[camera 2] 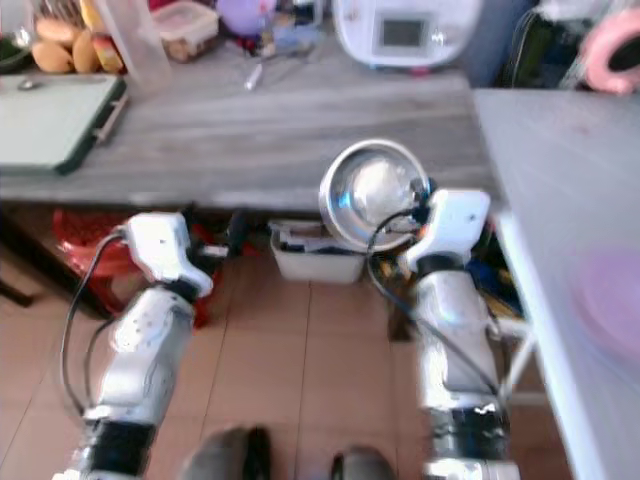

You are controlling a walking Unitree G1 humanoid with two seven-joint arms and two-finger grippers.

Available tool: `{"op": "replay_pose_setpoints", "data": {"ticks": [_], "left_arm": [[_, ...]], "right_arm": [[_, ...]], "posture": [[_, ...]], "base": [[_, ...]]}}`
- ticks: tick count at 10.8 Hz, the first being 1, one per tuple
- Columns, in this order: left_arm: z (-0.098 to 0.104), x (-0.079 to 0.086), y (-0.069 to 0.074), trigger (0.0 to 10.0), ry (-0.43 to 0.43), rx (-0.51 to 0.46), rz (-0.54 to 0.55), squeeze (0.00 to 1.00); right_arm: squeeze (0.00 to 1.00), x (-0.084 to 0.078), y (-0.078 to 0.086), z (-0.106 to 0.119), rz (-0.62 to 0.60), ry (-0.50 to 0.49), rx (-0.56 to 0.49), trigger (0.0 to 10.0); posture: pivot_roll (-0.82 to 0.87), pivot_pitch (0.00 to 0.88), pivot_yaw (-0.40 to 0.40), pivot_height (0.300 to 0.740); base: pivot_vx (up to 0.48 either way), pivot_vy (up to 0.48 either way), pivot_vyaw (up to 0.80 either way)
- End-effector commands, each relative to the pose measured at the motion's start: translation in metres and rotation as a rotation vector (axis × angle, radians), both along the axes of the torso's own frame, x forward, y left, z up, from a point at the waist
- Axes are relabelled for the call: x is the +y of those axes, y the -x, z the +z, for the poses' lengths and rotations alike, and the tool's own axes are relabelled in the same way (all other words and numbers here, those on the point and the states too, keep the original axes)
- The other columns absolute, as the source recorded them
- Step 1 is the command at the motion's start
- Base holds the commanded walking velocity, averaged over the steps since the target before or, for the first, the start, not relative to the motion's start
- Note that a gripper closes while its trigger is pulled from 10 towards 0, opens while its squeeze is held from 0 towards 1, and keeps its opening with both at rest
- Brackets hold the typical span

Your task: Setting the table

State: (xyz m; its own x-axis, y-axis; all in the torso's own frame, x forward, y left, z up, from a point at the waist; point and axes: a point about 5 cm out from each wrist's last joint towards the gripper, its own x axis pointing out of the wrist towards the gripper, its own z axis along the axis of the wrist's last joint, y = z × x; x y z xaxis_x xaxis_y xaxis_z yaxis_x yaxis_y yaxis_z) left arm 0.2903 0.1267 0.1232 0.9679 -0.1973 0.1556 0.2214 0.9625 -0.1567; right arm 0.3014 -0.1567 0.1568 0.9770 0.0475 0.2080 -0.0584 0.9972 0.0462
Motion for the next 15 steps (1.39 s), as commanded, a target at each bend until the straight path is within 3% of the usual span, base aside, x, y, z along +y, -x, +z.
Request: {"op": "replay_pose_setpoints", "data": {"ticks": [1,7,10,13,15], "left_arm": [[0.004,-0.005,0.000,10.0,0.012,-0.009,-0.013,0.00],[0.004,0.001,-0.001,10.0,-0.019,-0.003,0.047,0.00],[0.004,0.010,0.007,10.0,-0.052,-0.003,0.077,0.00],[-0.004,0.011,0.024,10.0,-0.066,0.052,0.086,0.00],[-0.009,0.010,0.028,10.0,-0.090,0.080,0.075,0.00]], "right_arm": [[0.00,-0.007,0.000,0.004,-0.019,0.008,-0.021,10.0],[0.00,-0.011,-0.005,0.006,-0.034,-0.008,-0.035,10.0],[0.00,-0.017,-0.010,0.012,-0.063,-0.042,-0.045,10.0],[0.00,-0.029,-0.018,-0.001,-0.152,-0.181,0.065,10.0],[0.00,-0.037,-0.028,-0.001,-0.188,-0.201,0.098,10.0]], "posture": [[-0.10,0.117,0.037,0.740],[-0.09,0.122,0.039,0.740],[-0.06,0.144,0.037,0.740],[-0.05,0.181,0.027,0.740],[-0.04,0.185,0.025,0.740]], "base": [[0.364,0.311,0.00],[0.133,0.406,0.00],[0.000,0.000,0.52],[0.000,0.000,0.00],[0.000,0.000,0.00]]}}
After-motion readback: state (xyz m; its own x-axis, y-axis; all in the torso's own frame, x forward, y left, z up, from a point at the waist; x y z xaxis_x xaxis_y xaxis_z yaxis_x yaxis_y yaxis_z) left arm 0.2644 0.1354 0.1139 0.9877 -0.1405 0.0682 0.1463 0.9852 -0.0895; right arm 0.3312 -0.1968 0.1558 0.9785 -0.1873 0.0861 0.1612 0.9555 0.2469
